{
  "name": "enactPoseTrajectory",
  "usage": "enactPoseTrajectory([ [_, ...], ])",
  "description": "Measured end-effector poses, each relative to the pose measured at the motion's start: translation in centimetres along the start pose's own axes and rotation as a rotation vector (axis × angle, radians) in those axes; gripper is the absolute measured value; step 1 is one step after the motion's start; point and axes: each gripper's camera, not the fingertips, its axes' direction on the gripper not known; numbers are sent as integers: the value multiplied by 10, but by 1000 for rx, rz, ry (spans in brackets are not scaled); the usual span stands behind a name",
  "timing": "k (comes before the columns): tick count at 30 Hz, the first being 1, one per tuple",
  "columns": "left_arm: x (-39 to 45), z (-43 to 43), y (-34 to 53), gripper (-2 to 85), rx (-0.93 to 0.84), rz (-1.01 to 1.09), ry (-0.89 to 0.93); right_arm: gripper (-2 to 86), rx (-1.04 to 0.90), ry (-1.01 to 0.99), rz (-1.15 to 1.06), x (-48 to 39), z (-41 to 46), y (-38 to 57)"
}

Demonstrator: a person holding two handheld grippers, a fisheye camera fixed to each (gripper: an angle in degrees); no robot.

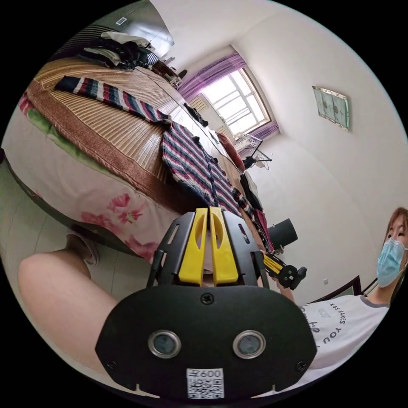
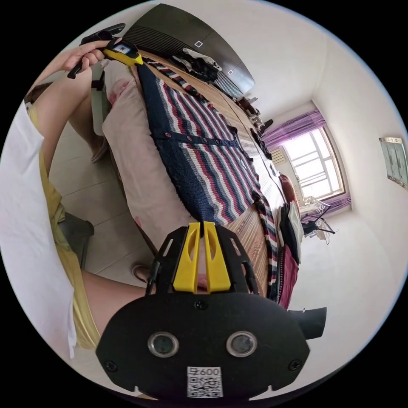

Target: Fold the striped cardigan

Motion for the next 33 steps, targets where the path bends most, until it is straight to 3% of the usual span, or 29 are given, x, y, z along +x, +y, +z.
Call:
enactPoseTrajectory([
  [4,15,14,5,15,-97,63,-153,-9,-23,-10,11,-1,15,15],
  [9,3,43,23,12,-160,-21,-156,-8,18,-209,159,25,23,43],
  [14,15,42,41,10,-131,-39,-216,-8,106,-204,518,90,29,111],
  [17,53,37,51,7,-90,125,-335,-8,181,-151,781,129,32,163],
  [22,152,62,83,9,-14,530,-685,-9,325,-103,879,145,33,204],
  [26,200,104,111,10,108,728,-836,-9,452,-247,887,135,57,210],
  [29,229,142,132,9,215,866,-832,-8,620,-228,690,100,63,188],
  [33,244,176,136,7,367,901,-748,-8,674,-122,769,89,93,171],
])
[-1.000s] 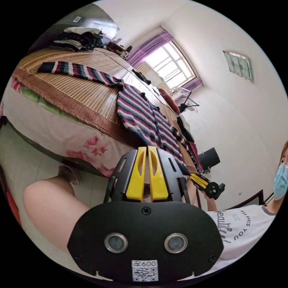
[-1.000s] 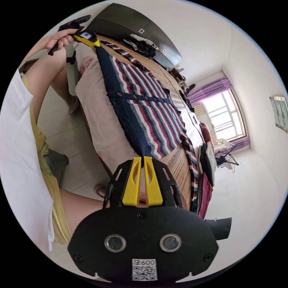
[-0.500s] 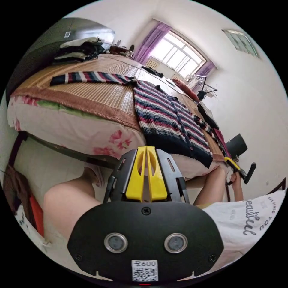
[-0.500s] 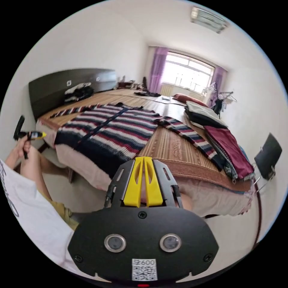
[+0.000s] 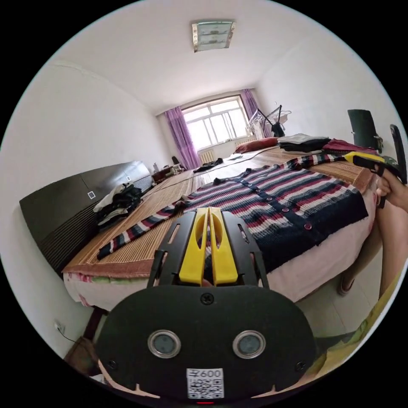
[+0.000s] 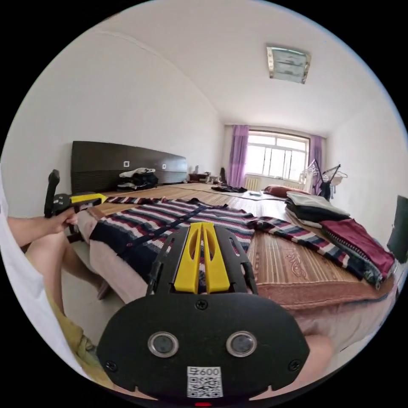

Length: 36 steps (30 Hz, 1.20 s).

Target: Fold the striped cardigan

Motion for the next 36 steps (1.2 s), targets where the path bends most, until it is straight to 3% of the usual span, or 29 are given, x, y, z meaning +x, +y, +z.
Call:
enactPoseTrajectory([
  [4,-1,20,9,4,37,-127,-50,-8,0,26,47,19,32,21],
  [8,20,70,40,3,-197,21,40,-8,-125,54,128,34,59,50],
  [10,24,63,55,3,-110,-25,18,-8,-194,65,109,32,73,67],
  [14,13,70,65,4,-64,-154,99,-9,-42,182,-49,0,59,96],
  [36,23,90,76,9,40,-272,64,-8,-14,166,46,18,86,100],
])
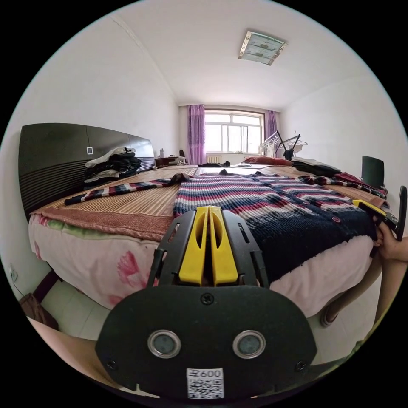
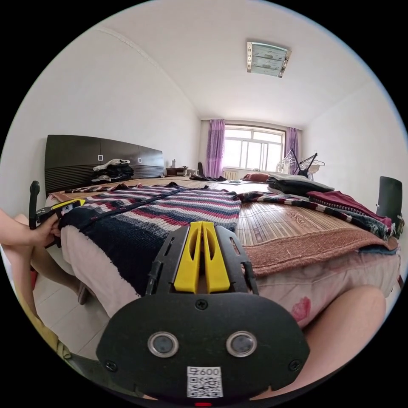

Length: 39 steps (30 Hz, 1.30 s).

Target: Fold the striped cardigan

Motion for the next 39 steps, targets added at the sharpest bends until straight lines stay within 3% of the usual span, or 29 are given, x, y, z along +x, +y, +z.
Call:
enactPoseTrajectory([
  [39,7,35,-16,9,30,-14,-82,-8,24,7,18,-12,40,-22],
])
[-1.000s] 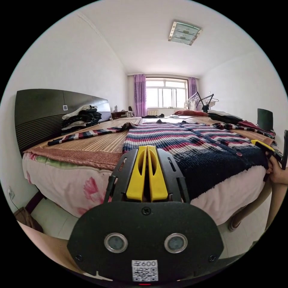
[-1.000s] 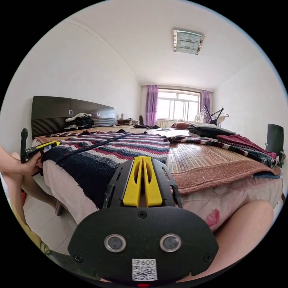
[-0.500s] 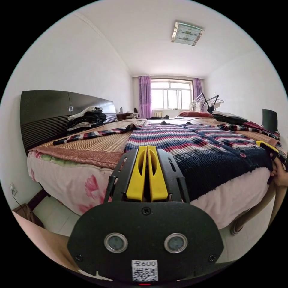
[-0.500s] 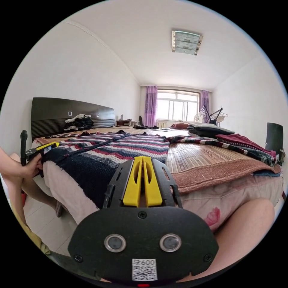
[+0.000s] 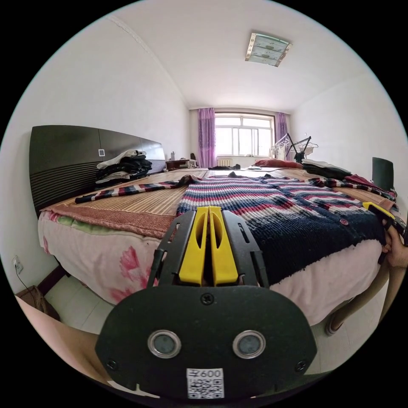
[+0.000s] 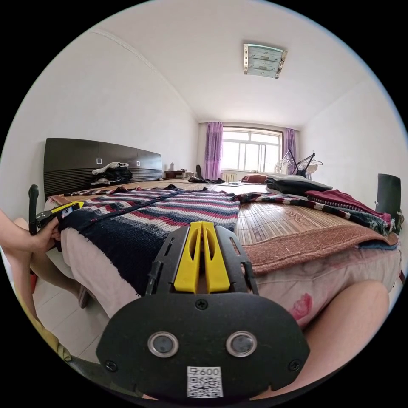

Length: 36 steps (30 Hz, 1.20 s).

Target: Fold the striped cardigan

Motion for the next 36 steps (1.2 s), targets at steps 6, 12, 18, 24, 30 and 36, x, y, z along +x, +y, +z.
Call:
enactPoseTrajectory([
  [6,-1,3,-2,10,1,0,-1,-8,3,11,-3,-4,3,-3],
  [12,-2,6,-4,9,4,-1,-2,-8,6,9,-1,-5,4,-5],
  [18,-3,8,-6,9,4,-2,-4,-8,8,10,-1,-6,5,-8],
  [24,-3,9,-7,10,5,-3,-5,-8,9,10,-1,-7,6,-10],
  [30,-4,10,-8,10,8,-3,-6,-8,9,10,-1,-8,6,-11],
  [36,-5,11,-8,10,9,-5,-8,-8,8,9,0,-8,5,-13],
])
